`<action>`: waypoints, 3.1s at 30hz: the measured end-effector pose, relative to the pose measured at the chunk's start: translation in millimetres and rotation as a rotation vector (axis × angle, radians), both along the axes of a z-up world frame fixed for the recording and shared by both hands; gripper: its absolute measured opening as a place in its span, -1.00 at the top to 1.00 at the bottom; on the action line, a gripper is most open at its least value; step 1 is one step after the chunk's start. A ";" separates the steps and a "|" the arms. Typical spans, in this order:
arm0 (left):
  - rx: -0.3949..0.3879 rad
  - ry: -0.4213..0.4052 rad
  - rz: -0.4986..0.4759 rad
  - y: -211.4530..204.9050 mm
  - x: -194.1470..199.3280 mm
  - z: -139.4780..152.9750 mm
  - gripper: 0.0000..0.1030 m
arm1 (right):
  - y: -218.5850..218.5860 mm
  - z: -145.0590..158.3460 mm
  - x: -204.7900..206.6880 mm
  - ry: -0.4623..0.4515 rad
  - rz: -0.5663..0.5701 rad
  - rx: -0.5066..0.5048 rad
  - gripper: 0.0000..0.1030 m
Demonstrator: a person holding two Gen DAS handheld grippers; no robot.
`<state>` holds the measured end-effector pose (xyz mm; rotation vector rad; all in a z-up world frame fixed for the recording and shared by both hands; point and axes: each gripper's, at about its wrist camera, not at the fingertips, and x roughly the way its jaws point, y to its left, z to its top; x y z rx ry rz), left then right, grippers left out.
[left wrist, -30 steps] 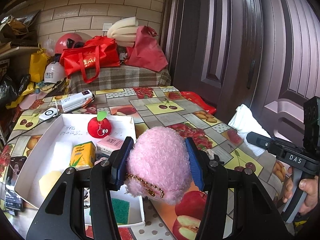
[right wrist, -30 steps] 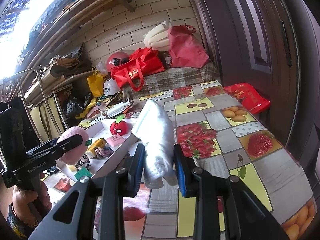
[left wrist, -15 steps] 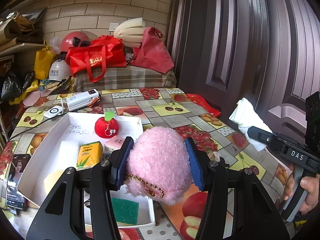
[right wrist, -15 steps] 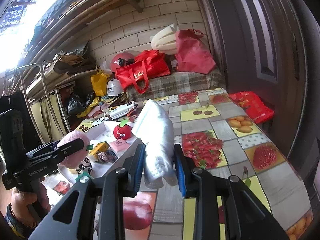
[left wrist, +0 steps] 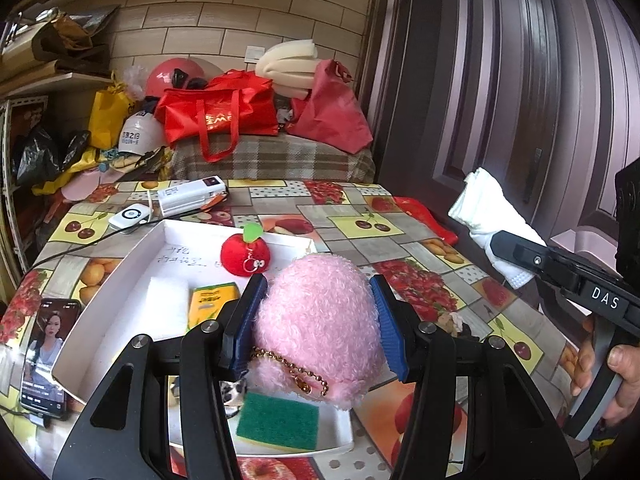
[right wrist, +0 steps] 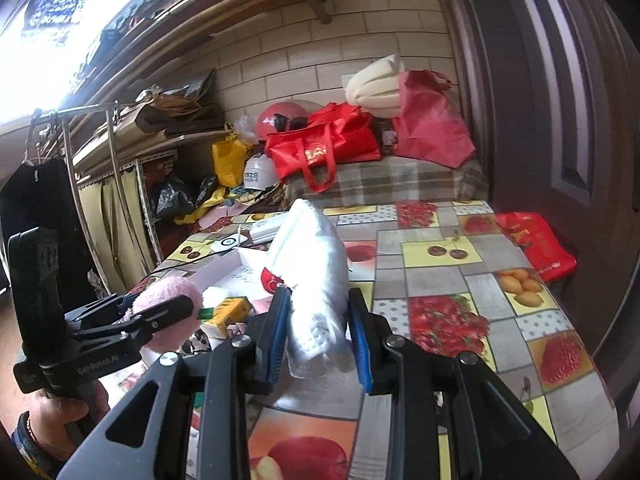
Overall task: Organize soft objects
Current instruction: 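Carry the pink plush ball in the left tool while the right tool carries the white cloth to the box, then release the pink plush ball with the left tool while the right tool drops the white cloth in, then grasp the braided rope knot with the right tool while the left tool moves toward the white foam block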
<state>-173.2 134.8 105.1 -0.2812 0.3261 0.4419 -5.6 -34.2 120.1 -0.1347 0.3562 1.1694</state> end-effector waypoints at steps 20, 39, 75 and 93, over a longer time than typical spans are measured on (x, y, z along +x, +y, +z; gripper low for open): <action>-0.040 0.002 0.095 71.6 -5.2 14.2 -0.02 | 80.1 8.4 -18.2 0.037 0.128 -0.065 0.44; -0.090 0.158 0.248 139.0 20.0 -34.8 -0.03 | 162.3 -53.0 -28.2 0.186 0.119 -0.185 0.44; -0.006 0.018 0.305 91.4 -3.9 3.3 -1.00 | 107.2 -37.2 -46.1 0.038 0.042 -0.076 -1.00; -0.011 0.052 0.138 45.5 1.4 7.9 -0.99 | -2.4 -20.2 54.9 0.153 -0.333 0.067 -1.00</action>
